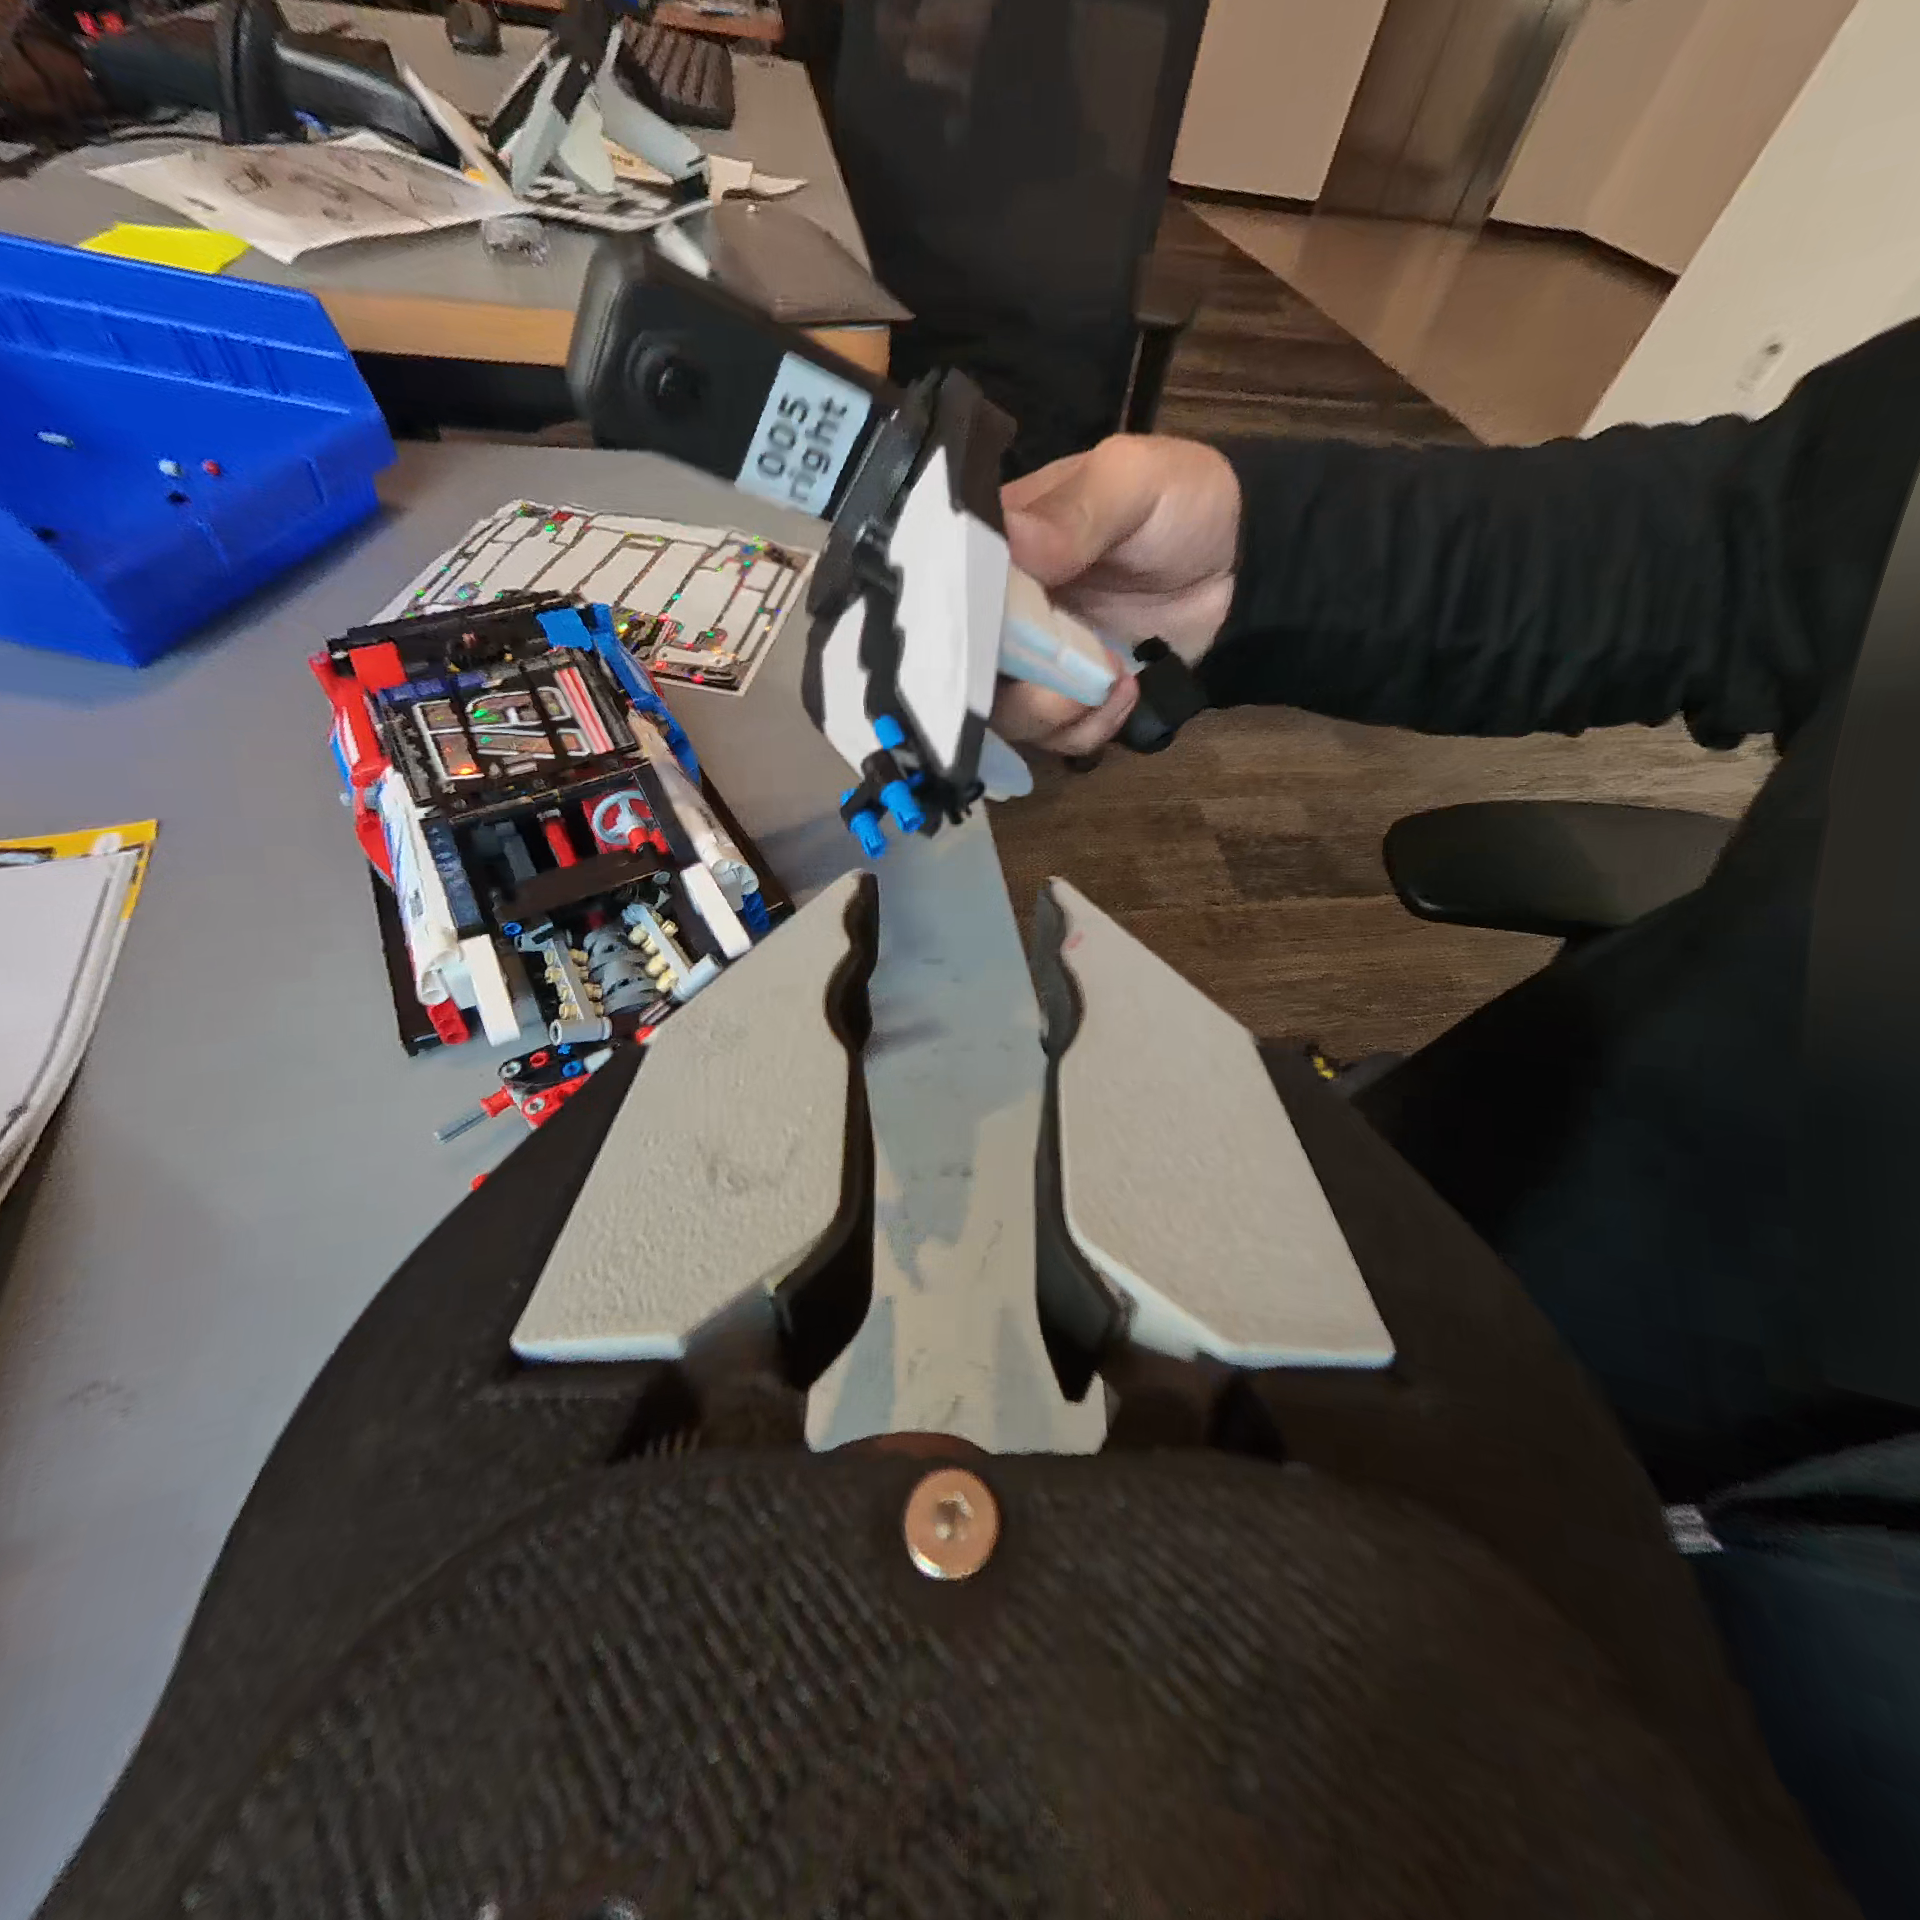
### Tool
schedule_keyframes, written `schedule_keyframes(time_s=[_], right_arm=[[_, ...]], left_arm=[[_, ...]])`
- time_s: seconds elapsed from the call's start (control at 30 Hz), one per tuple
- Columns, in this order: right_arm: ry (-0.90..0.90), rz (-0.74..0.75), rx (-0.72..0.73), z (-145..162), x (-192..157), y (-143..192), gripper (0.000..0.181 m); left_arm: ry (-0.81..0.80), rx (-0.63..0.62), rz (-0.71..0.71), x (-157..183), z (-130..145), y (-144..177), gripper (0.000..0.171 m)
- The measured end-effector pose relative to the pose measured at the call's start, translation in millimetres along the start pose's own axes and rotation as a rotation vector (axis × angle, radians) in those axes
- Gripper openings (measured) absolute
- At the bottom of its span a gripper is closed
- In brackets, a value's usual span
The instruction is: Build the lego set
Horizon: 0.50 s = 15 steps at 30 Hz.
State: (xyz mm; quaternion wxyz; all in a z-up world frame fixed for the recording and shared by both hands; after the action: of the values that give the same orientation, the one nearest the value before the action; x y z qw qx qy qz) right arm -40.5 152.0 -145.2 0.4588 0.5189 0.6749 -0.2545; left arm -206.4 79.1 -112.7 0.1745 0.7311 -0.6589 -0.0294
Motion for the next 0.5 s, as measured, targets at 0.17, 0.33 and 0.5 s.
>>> schedule_keyframes(time_s=[0.17,0.33,0.5], right_arm=[[0.118,0.123,0.004,-7.0,-12.6,-3.0,0.007],[0.175,0.318,-0.006,-6.9,-2.3,-11.7,0.007],[0.503,0.601,-0.081,0.0,-9.6,-24.8,0.007]], left_arm=[[-0.021,-0.076,-0.090,-4.5,19.0,-2.3,0.025],[-0.008,-0.028,-0.128,-12.2,38.0,-4.7,0.025],[-0.006,-0.033,-0.122,-21.2,45.4,-5.5,0.017]])
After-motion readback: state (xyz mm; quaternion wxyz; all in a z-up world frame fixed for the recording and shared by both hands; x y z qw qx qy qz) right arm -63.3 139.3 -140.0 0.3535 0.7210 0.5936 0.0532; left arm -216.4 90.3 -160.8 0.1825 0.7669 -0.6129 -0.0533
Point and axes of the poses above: each gripper's, where its closed fingertips meet, y back along the fingers, z out of its underside, x = y × z across the jaws, the point moved 9 cm from there along y, back along the fingers, and after that the axes turned 14 degrees about z, right-handed, at the moved point
